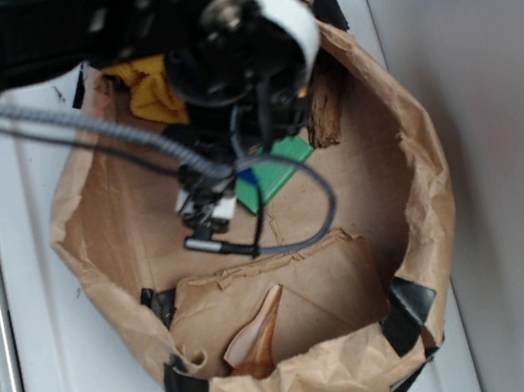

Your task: Grab the yellow cloth.

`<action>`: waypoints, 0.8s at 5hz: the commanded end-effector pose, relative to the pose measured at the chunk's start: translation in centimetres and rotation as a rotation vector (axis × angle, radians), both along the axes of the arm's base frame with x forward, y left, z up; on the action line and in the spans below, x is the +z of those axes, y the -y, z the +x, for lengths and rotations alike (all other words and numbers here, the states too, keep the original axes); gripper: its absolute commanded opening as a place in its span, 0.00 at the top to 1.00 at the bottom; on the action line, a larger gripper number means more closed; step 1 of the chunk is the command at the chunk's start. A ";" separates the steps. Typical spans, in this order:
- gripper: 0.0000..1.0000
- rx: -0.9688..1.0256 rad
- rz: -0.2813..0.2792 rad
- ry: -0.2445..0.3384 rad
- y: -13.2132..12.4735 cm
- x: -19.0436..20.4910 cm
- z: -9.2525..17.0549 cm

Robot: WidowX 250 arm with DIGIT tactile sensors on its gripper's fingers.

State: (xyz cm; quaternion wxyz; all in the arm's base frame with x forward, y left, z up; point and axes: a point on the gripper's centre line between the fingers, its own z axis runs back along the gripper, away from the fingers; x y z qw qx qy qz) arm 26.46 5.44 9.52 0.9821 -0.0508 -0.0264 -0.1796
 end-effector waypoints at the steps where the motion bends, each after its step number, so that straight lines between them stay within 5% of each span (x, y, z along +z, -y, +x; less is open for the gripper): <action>1: 0.00 0.011 0.031 0.106 -5.3 -0.5 -0.1; 4: 0.00 0.014 0.120 0.103 -3.3 -3.9 0.8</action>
